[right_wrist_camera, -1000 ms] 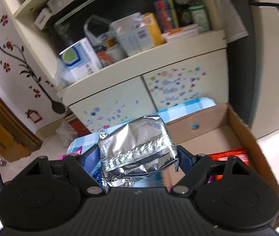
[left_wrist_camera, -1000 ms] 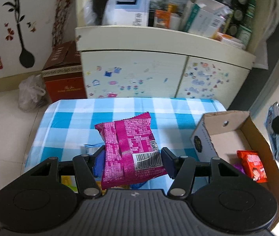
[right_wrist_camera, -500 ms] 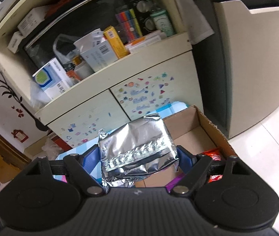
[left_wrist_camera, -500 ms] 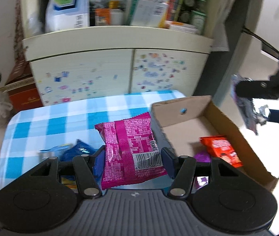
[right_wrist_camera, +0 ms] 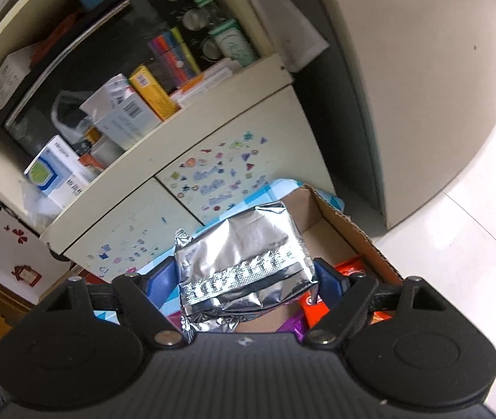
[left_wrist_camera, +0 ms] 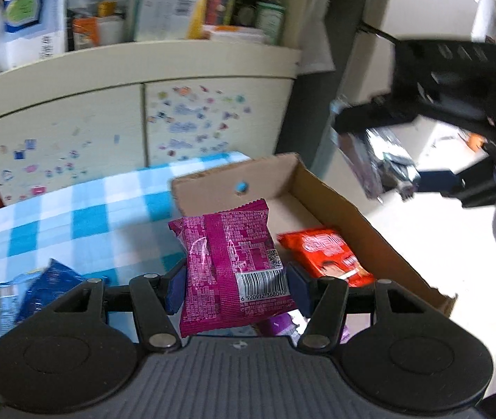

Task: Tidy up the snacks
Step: 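Open both tools to drop the silver pack and pink bag into the box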

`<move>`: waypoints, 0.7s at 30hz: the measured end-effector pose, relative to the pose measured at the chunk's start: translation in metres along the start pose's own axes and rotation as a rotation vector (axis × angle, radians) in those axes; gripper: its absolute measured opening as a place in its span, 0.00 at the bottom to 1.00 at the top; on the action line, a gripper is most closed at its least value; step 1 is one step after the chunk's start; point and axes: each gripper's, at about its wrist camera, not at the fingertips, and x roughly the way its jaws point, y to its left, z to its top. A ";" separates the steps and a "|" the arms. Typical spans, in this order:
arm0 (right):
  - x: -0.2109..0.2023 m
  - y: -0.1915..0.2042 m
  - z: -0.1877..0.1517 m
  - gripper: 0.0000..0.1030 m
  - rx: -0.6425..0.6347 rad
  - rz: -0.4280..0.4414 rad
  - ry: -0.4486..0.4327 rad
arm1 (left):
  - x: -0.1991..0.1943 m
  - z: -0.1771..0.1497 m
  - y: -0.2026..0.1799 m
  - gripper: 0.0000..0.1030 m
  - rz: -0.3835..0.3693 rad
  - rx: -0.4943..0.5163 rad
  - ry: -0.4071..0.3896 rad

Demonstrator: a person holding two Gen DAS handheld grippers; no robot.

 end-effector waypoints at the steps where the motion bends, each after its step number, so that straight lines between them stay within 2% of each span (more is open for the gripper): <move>1: 0.000 0.000 0.000 0.79 0.003 -0.005 -0.001 | 0.002 -0.001 -0.003 0.62 -0.008 0.005 0.006; 6: -0.001 0.000 0.000 0.79 0.017 -0.020 -0.002 | 0.011 -0.008 -0.020 0.62 -0.047 0.047 0.037; 10: 0.001 0.001 0.000 0.80 0.022 -0.043 0.001 | 0.016 -0.013 -0.031 0.64 -0.050 0.079 0.051; 12: 0.003 -0.001 0.000 0.81 0.034 -0.061 0.009 | 0.016 -0.014 -0.036 0.72 -0.040 0.098 0.050; 14: 0.006 -0.005 0.000 0.84 0.050 -0.087 0.017 | 0.014 -0.013 -0.039 0.92 -0.020 0.113 0.039; 15: 0.007 -0.006 0.000 0.85 0.057 -0.103 0.023 | 0.013 -0.012 -0.040 0.96 -0.007 0.119 0.032; 17: 0.007 -0.008 0.000 0.85 0.071 -0.105 0.025 | 0.009 -0.010 -0.042 0.99 0.020 0.135 0.015; 21: 0.007 -0.008 0.000 0.86 0.074 -0.099 0.023 | 0.010 -0.007 -0.042 0.99 0.062 0.136 0.046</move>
